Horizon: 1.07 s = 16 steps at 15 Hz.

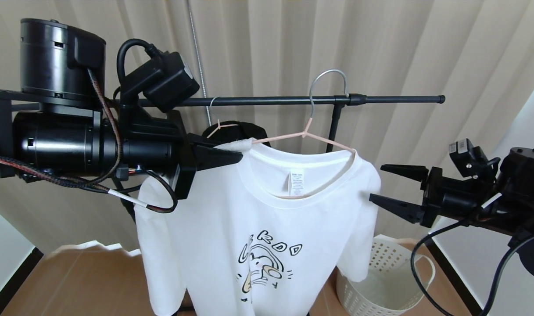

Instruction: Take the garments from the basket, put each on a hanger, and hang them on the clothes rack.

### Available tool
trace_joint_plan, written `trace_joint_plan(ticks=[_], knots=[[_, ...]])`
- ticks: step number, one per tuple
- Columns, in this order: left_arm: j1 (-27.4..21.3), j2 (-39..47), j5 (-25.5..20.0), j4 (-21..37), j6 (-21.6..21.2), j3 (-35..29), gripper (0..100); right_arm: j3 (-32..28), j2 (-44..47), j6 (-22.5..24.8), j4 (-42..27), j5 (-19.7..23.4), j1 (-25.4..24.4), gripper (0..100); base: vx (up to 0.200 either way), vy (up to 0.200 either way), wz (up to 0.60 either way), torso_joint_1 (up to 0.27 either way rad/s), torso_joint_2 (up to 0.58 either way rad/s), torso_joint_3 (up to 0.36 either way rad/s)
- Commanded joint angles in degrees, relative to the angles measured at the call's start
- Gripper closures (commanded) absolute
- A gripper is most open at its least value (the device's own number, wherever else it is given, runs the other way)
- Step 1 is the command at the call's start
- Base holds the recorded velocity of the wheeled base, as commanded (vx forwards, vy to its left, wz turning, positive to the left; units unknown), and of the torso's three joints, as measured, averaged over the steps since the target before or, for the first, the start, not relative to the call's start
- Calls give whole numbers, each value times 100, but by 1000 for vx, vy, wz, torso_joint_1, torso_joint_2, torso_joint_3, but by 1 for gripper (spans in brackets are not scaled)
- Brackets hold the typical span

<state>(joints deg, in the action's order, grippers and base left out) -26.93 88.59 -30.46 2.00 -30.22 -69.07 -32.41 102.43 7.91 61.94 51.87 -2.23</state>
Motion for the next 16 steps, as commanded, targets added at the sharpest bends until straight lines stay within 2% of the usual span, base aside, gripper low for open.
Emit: trace_joint_plan(ticks=[1,4,7,12,13,16], knots=[[56,-87,-3,-15,-1,-1,100,-54,304,0,2,-10,-5,0,0,0,0,0,0,0],[65,-167,-3,-94,-1,25,100,-186,586,0,2,-89,-5,0,0,0,0,0,0,0],[65,-237,-3,-94,-1,25,100,-362,946,-9,11,-459,-14,0,0,0,0,0,0,0],[74,-246,5,-420,60,263,100,-424,1113,-9,11,-511,-32,0,0,0,0,0,0,0],[74,-246,14,-437,78,263,100,-432,1113,-27,2,-538,-49,100,0,0,0,0,0,0],[91,-316,14,-437,87,271,100,-520,1113,-53,2,-784,-67,100,0,0,0,0,0,0]])
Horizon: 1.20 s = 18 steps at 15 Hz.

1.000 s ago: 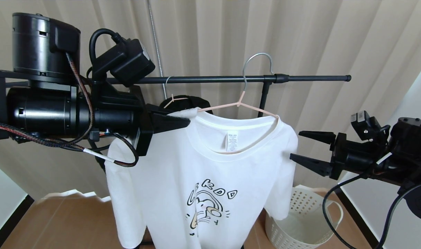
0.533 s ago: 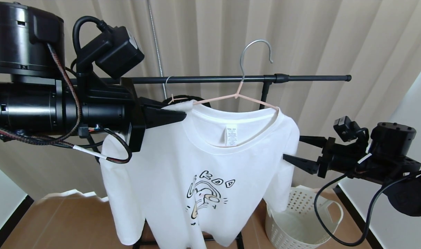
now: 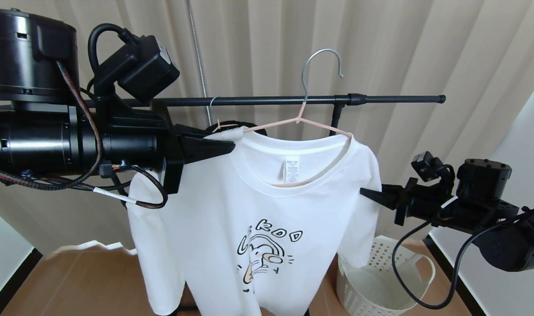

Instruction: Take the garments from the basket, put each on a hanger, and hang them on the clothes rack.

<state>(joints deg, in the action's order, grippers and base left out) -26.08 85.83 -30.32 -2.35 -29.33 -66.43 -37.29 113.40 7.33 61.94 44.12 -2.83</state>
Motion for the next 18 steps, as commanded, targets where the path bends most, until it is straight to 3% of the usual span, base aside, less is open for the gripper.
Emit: trace_joint_plan(ticks=[1,9,18], knots=[[24,-49,0,-2,6,16,100,-41,-2,-30,2,-8,-7,100,0,0,0,0,0,0],[243,-260,0,-2,-2,165,100,-217,-72,-311,-7,-114,177,100,0,0,0,0,0,0],[243,-234,158,-2,6,244,100,3,-336,-320,2,-52,133,100,0,0,0,0,0,0]])
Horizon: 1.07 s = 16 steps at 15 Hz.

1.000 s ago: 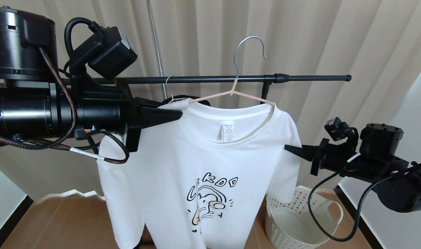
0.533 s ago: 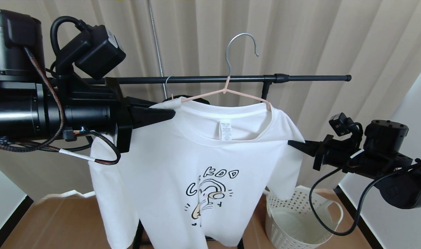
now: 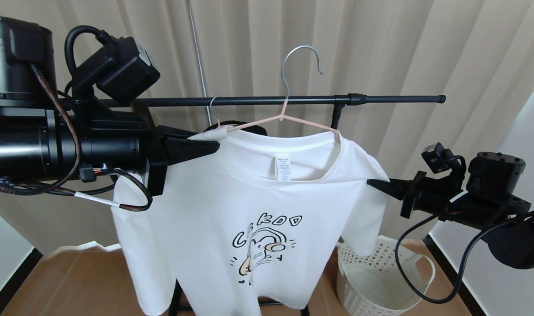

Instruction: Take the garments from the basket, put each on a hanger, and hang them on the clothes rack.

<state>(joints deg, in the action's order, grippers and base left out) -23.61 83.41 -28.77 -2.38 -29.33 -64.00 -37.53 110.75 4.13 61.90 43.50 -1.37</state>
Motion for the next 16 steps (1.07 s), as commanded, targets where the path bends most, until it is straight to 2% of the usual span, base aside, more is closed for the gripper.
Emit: trace_joint_plan(ticks=[1,4,6,10,16], knots=[[-3,9,12,0,6,2,100,44,-106,0,6,10,-4,0,0,0,0,0,0,0],[6,35,205,0,15,2,100,176,-186,26,94,98,-4,0,0,0,0,0,0,0],[-3,35,469,-8,200,-7,100,343,-370,26,384,370,-4,0,0,0,0,0,0,0],[-3,141,1005,-17,630,-16,100,458,-871,-150,375,326,-285,0,0,0,0,0,0,0],[-29,782,1954,-791,1386,-60,100,607,-1381,-290,357,265,-461,0,0,0,0,0,0,0]])
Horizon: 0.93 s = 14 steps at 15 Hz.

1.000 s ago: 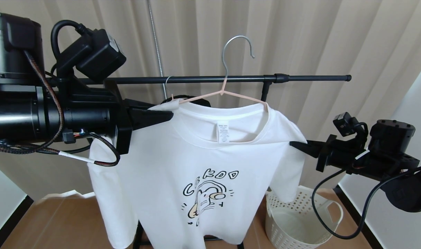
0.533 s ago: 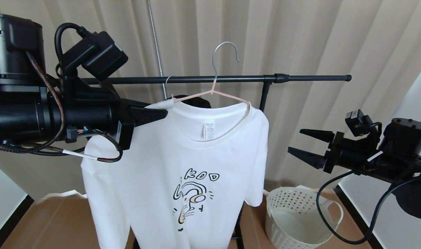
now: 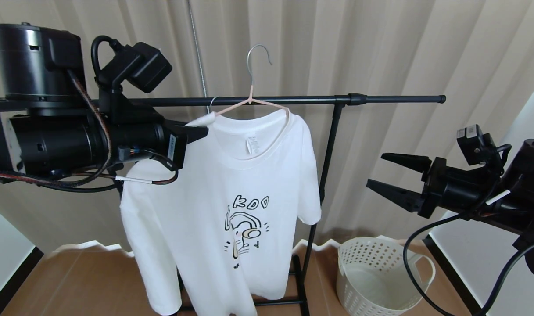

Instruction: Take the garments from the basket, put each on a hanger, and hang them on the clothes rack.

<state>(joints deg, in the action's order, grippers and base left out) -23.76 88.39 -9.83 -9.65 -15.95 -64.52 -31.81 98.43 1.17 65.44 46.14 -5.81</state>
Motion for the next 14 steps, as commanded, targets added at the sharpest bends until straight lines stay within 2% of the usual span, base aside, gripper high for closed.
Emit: trace_joint_plan(ticks=[1,3,6,10,12,14], knots=[[-15,389,112,-72,56,-43,100,34,-157,6,4,0,-16,0,0,0,0,0,0,0],[-15,626,244,-89,188,-131,100,34,-148,6,4,-9,-16,0,0,0,0,0,0,0],[12,1013,271,-379,645,-324,100,52,-157,24,13,-9,-16,0,0,0,0,0,0,0],[144,1567,420,-792,821,-552,100,52,-157,24,13,-9,-16,0,0,0,0,0,0,0],[214,1857,411,-1293,1129,-623,100,52,-157,24,13,-9,-16,0,0,0,0,0,0,0],[267,2077,429,-1706,1217,-632,100,52,-157,24,13,-9,-7,0,0,0,0,0,0,0]])
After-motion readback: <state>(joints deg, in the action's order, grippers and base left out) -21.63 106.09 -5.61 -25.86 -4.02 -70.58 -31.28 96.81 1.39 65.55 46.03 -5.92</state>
